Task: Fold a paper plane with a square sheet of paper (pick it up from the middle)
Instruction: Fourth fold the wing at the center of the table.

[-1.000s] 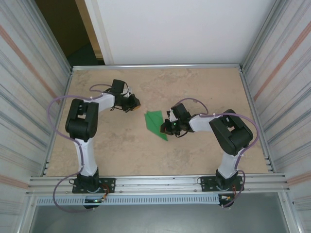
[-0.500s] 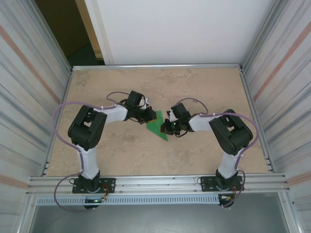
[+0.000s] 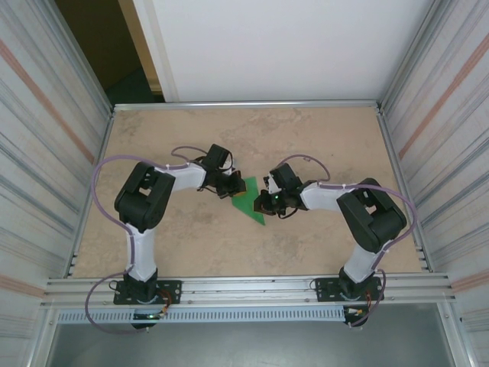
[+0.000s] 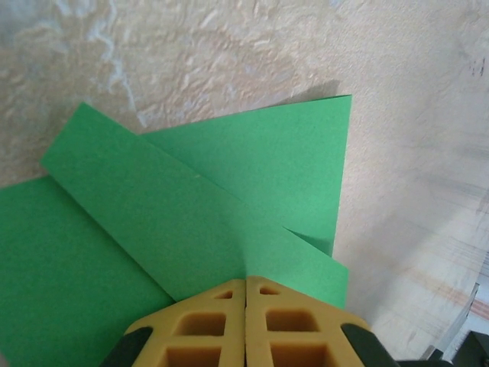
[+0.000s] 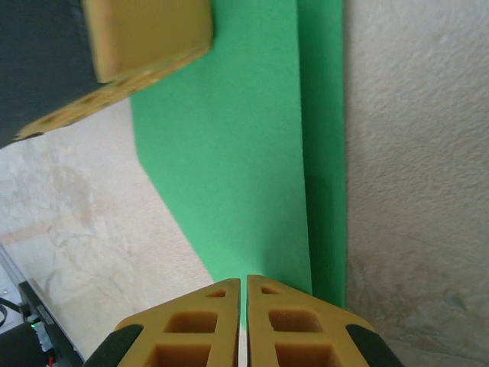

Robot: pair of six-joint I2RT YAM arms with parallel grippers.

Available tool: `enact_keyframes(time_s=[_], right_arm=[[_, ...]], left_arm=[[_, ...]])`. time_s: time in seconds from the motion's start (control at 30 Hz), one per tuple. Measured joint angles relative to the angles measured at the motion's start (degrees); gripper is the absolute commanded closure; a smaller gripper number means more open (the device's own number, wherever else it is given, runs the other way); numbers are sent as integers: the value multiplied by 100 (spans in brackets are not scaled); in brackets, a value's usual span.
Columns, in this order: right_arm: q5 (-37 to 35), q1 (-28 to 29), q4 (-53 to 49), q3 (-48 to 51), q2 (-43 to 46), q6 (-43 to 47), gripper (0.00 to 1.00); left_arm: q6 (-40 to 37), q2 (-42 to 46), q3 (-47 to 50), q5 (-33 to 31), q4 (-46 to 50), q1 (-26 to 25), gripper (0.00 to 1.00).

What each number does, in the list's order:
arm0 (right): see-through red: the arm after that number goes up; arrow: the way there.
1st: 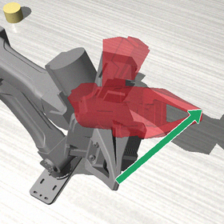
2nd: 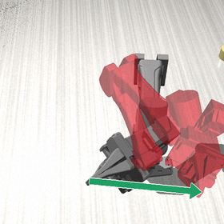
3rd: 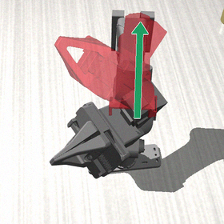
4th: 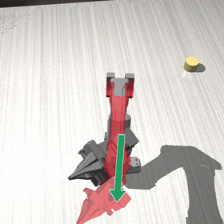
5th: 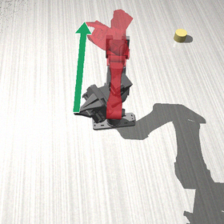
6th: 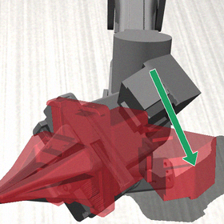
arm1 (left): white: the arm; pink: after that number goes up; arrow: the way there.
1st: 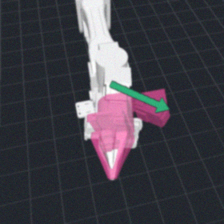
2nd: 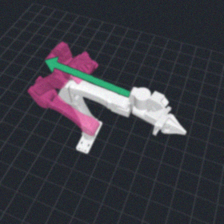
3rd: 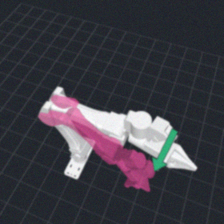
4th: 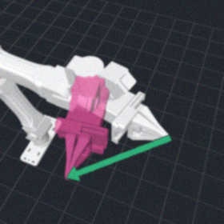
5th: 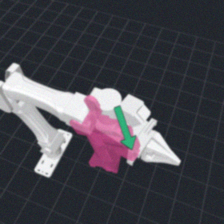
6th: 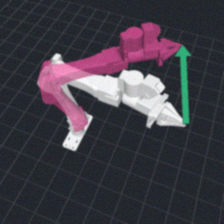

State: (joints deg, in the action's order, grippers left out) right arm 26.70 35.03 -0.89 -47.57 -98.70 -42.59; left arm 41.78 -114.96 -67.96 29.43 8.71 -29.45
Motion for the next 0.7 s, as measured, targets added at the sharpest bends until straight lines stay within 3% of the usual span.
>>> enact_keyframes(time_s=[0.7], right_arm=[[-136, 0, -114, -514, -595, -4, 96]], left_arm=[[2, -284, -793, -389, 1137, -114, 93]])
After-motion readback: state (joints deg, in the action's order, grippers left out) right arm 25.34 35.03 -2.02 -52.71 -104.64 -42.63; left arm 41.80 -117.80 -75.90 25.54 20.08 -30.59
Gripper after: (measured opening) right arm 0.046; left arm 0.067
